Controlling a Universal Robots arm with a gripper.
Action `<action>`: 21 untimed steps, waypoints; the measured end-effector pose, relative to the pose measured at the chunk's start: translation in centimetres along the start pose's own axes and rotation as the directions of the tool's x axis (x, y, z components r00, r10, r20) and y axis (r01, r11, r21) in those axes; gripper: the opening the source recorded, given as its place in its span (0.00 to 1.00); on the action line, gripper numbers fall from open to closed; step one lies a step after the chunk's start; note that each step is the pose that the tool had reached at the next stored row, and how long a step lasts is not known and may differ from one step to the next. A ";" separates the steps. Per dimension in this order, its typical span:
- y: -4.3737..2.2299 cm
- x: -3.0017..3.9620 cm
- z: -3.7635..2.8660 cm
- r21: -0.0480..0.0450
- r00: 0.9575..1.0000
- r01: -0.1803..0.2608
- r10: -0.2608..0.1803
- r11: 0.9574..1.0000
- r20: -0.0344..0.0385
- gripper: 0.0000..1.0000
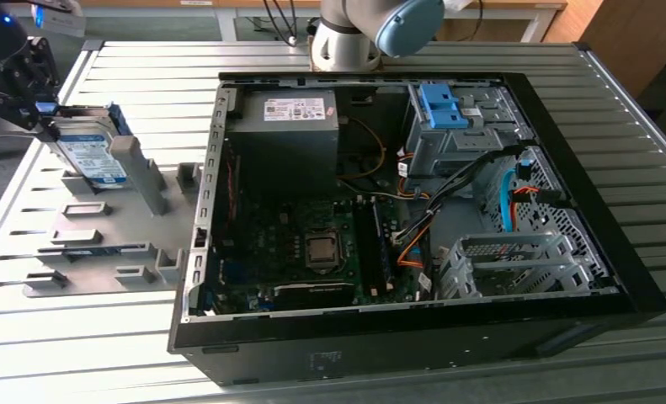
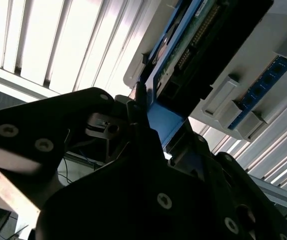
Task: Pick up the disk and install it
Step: 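Pick up the disk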
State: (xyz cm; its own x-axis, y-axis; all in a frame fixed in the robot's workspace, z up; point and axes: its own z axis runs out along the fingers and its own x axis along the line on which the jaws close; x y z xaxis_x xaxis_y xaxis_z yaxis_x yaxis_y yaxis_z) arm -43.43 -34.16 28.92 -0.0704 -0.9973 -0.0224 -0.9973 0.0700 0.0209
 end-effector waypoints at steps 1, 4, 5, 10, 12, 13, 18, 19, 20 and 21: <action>0.00 0.00 0.00 0.000 1.000 0.000 0.000 1.000 -0.001 0.39; 0.00 0.00 0.01 0.000 1.000 0.000 0.000 1.000 -0.003 0.38; 0.00 0.01 0.01 0.000 1.000 0.000 0.000 1.000 -0.004 0.38; 0.00 0.10 0.03 0.000 1.000 0.011 -0.011 1.000 -0.011 0.37; -0.01 0.11 0.04 0.000 1.000 0.013 -0.013 1.000 -0.011 0.37; -0.01 0.11 0.04 0.000 1.000 0.014 -0.014 1.000 -0.011 0.37; -0.01 0.15 0.04 0.000 0.999 0.046 -0.046 0.999 -0.012 0.37; -0.01 0.15 0.05 0.000 0.999 0.047 -0.047 0.999 -0.012 0.37; -0.01 0.15 0.04 0.000 0.999 0.047 -0.047 0.999 -0.012 0.37; -0.01 0.15 0.05 0.000 0.999 0.047 -0.047 0.999 -0.012 0.37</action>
State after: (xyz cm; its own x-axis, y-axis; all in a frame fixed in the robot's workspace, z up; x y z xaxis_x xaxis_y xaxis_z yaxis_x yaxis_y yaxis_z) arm -43.43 -34.31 28.87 -0.0236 -0.9997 -0.0112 -0.9995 0.0234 0.0203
